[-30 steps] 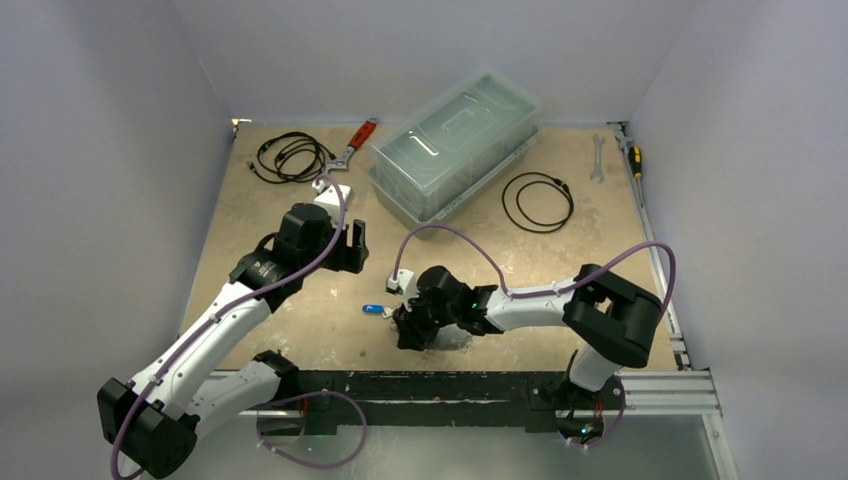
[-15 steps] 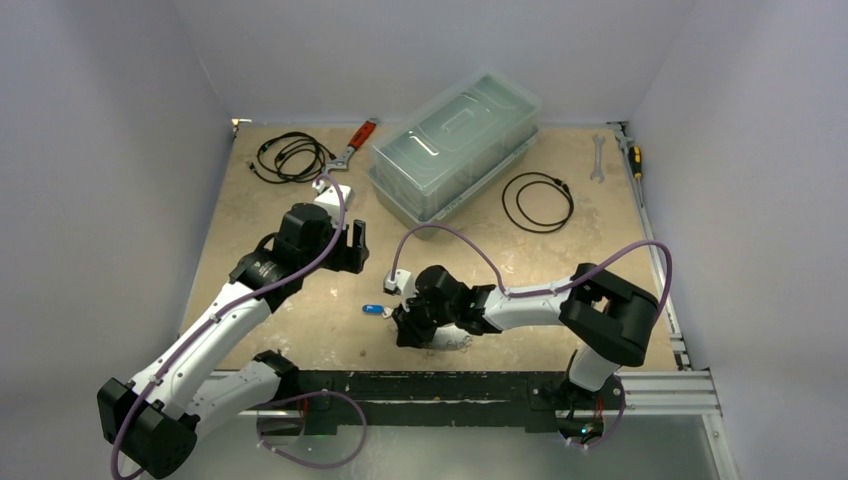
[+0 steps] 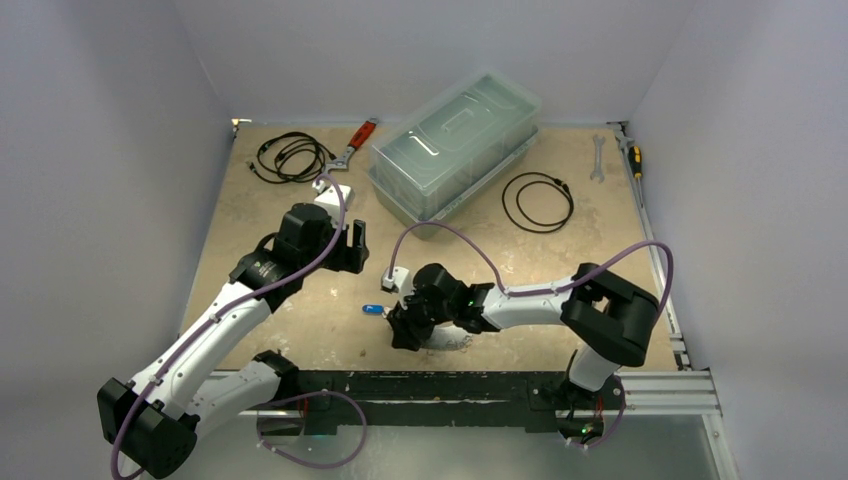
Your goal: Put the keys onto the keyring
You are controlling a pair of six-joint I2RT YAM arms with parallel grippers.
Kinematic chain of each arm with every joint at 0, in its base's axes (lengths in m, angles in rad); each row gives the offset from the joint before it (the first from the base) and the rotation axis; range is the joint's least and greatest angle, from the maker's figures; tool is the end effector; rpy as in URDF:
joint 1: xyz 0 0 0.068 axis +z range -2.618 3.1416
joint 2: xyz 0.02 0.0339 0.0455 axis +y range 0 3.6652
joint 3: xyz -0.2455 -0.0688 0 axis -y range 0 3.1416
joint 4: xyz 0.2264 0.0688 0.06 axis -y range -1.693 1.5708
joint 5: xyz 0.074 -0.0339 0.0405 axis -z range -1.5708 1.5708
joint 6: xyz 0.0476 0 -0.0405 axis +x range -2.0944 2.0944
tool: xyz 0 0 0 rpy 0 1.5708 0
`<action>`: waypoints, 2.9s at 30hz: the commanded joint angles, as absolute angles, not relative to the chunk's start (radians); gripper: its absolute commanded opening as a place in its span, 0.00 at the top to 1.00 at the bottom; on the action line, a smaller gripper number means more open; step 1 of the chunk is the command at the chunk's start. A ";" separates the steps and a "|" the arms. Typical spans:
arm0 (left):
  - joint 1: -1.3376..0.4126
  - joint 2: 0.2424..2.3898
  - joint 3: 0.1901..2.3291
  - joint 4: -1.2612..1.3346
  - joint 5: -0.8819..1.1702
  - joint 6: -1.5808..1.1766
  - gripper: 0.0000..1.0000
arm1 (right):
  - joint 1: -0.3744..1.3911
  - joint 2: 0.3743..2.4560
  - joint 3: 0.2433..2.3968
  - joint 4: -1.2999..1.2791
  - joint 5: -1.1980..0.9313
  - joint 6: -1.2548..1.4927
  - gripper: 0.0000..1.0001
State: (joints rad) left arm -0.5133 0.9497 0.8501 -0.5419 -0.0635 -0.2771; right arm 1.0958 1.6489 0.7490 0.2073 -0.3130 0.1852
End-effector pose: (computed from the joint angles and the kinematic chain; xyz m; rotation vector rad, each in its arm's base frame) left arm 0.1807 -0.0984 0.2776 0.2280 2.2239 -0.3658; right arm 0.1327 0.2901 0.1421 -1.2309 2.1044 0.9900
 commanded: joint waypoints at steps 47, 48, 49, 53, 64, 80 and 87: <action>-1.533 1.458 0.758 -0.239 -0.572 -0.490 0.58 | 1.125 0.880 0.626 -0.548 0.567 1.084 0.33; -1.535 1.471 0.758 -0.231 -0.578 -0.488 0.60 | 1.124 0.869 0.627 -0.550 0.574 1.083 0.33; -1.536 1.477 0.758 -0.222 -0.579 -0.485 0.62 | 1.124 0.855 0.629 -0.550 0.576 1.081 0.33; -1.538 1.468 0.734 -0.174 -0.572 -0.469 0.63 | 1.124 0.840 0.626 -0.554 0.574 1.072 0.33; -1.539 1.486 0.676 -0.088 -0.551 -0.438 0.66 | 1.124 0.836 0.613 -0.540 0.558 1.062 0.33; -1.539 1.564 0.677 -0.062 -0.602 -0.441 0.91 | 1.124 0.859 0.605 -0.504 0.537 1.039 0.33; -1.541 1.569 0.685 -0.074 -0.614 -0.424 1.00 | 1.124 0.863 0.611 -0.504 0.538 1.028 0.33</action>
State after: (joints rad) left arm -1.5394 1.5604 0.6804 -0.0692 -0.5846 -0.4412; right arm 1.1248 0.8646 0.5945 -0.5179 0.5297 1.0401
